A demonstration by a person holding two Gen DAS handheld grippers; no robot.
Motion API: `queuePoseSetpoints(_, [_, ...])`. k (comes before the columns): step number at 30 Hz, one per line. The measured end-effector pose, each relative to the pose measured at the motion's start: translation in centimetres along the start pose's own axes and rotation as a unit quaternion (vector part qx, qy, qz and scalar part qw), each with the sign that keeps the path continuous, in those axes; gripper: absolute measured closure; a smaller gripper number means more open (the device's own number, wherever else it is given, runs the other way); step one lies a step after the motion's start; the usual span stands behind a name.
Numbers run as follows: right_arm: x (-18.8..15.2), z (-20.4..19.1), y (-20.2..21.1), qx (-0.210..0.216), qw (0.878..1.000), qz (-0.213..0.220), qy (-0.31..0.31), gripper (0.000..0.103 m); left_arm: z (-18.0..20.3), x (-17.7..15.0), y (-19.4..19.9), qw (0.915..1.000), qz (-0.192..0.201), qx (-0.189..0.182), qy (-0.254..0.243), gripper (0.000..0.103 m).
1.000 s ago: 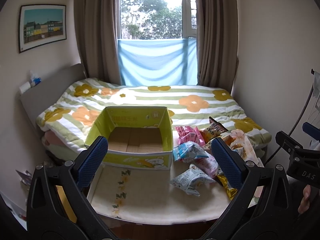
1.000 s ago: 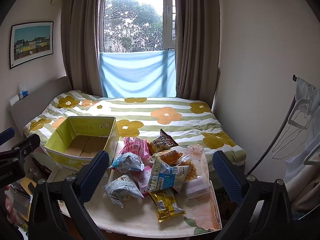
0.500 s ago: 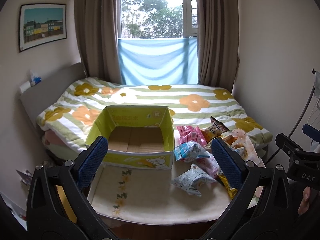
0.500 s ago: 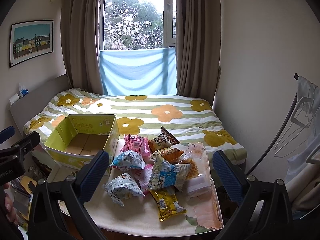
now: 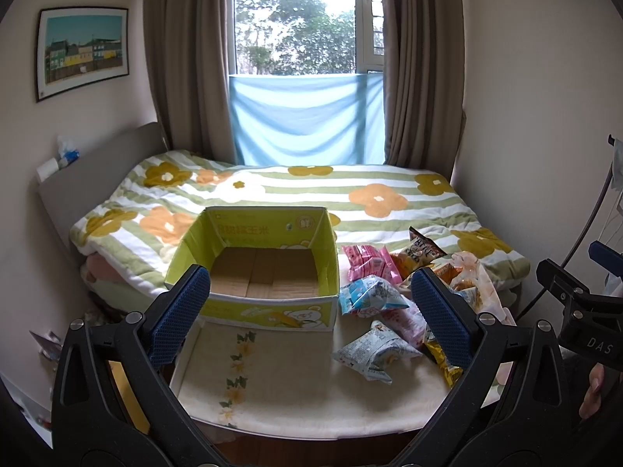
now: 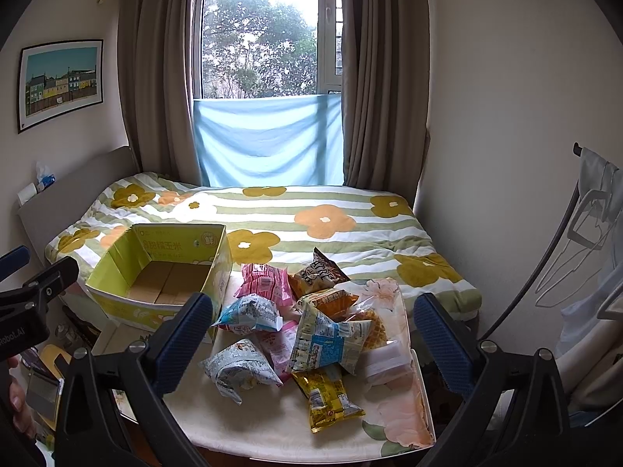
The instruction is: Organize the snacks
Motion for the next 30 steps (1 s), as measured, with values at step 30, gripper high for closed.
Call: queuePoseSetpoints(30, [-6.9,2.0,-9.9,-0.004,0.992,-0.122,-0.029,0.001,3.5,-6.2,-16.7,0.9651,-0.181,-0.140,-0.128,0.001])
Point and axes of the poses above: each gripper's, at about its wrist camera, not at the fingertips, and y roughly against the way its jaws point, z to its right, x to its top, the point moved 4 cm from there along -y, roughly the way its jaws point, and after that the axes turned 8 degrees about -z, right-handed, at the moved point
